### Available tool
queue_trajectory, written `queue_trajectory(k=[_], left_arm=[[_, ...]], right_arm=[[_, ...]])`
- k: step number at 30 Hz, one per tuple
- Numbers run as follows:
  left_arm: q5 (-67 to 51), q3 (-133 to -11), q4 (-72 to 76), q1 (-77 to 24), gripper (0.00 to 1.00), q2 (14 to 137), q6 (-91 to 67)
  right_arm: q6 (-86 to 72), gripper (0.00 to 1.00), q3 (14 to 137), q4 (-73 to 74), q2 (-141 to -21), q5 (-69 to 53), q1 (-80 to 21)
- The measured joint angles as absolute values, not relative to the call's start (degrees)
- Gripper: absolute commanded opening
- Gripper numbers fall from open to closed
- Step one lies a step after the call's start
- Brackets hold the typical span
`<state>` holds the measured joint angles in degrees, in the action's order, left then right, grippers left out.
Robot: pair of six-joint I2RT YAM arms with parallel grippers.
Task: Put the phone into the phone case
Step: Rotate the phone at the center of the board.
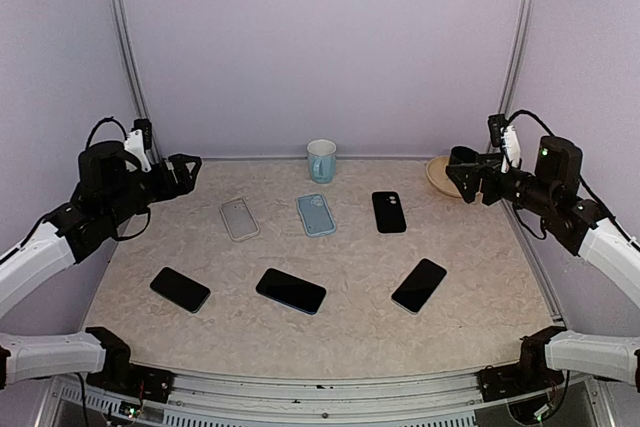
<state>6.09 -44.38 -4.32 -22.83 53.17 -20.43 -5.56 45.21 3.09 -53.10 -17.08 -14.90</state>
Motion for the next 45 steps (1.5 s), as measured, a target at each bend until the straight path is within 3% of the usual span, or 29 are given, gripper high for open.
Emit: queue_trajectory(k=[13,30,45], left_arm=[[6.2,-46.3,-4.3,-26.2,0.99,56.9,-21.9],[13.9,-46.7,-0.7,-39.9,0.99,67.1,-27.0],[17.3,-46.7,1.8,-46.3,0.99,78.9,-29.1]], right_arm=[[-6.6,1.0,45.2,3.4,-53.0,-18.2,-14.7],[-12.3,1.0,44.9,4.5,-56.0,-21.6,-14.6],[-16.2,1.0,44.9,7.8,-64.6,-13.3,-17.1]])
